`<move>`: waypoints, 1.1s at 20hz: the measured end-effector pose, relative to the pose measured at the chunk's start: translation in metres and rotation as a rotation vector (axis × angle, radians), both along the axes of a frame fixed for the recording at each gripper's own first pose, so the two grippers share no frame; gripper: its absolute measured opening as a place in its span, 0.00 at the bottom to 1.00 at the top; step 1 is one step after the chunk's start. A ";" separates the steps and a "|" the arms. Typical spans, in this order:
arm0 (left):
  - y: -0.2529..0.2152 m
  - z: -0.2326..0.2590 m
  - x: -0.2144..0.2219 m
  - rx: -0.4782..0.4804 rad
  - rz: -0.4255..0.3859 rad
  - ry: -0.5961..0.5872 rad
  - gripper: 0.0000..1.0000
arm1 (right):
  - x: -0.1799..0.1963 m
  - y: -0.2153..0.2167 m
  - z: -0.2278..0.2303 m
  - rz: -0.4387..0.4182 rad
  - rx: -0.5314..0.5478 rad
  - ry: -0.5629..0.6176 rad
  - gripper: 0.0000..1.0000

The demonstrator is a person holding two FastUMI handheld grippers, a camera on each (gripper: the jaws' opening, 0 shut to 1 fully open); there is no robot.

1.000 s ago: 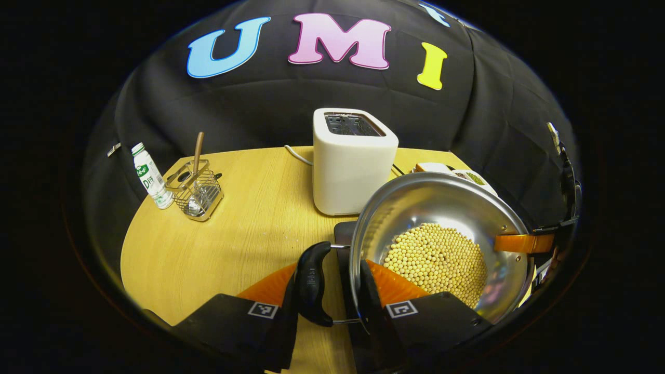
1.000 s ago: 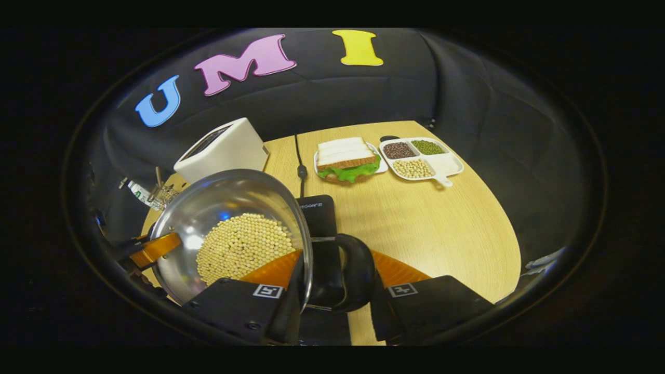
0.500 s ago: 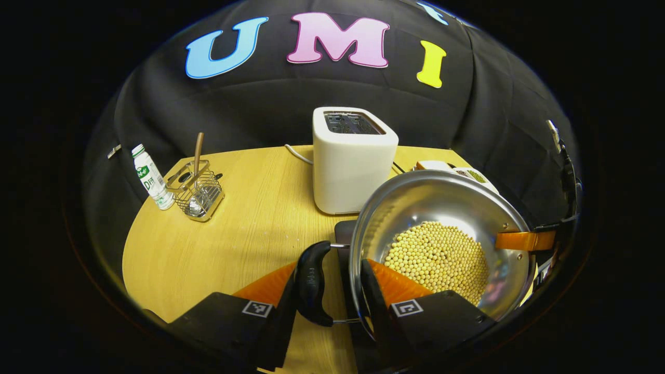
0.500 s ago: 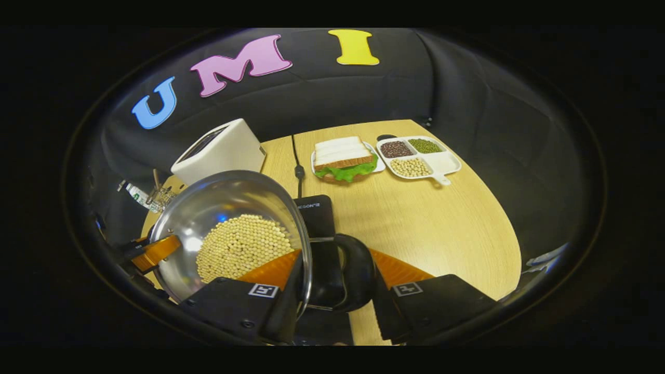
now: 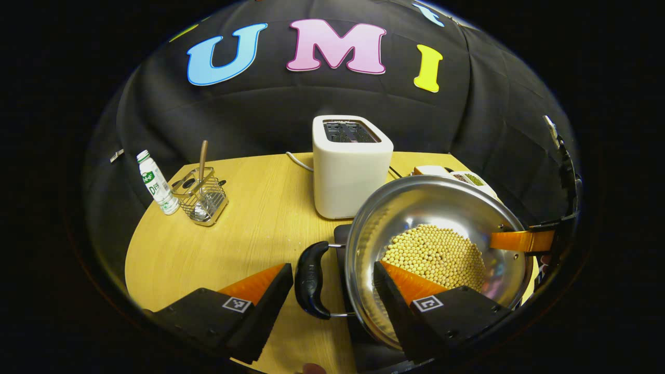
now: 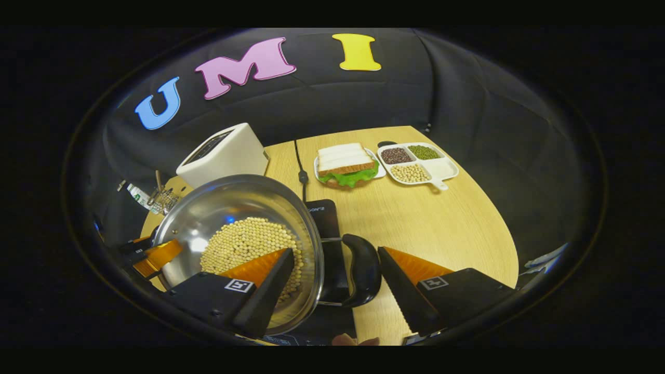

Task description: First push the handle of the pot to place it horizontally, then grasp the pot with both hands and set it on the induction cooktop.

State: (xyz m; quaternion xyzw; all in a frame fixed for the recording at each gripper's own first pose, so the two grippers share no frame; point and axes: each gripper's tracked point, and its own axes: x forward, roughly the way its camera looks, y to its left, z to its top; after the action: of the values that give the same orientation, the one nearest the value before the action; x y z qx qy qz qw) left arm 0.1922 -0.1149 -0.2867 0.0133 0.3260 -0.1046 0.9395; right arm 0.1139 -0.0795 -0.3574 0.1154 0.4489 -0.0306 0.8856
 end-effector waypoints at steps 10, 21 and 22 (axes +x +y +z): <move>0.015 0.093 -0.042 -0.030 0.048 -0.183 0.96 | -0.008 -0.002 0.101 -0.034 -0.034 -0.217 0.99; 0.037 0.211 -0.098 -0.110 0.117 -0.427 0.97 | -0.033 -0.015 0.245 -0.039 -0.087 -0.526 0.99; 0.040 0.225 -0.105 -0.102 0.116 -0.460 0.97 | -0.038 -0.016 0.257 -0.040 -0.088 -0.554 0.99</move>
State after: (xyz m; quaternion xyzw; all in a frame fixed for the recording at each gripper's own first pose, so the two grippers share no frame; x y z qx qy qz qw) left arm 0.0877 -0.0748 -0.0620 -0.0294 0.0981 -0.0612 0.9929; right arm 0.0763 -0.0956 -0.1007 0.0896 0.1856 -0.0348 0.9779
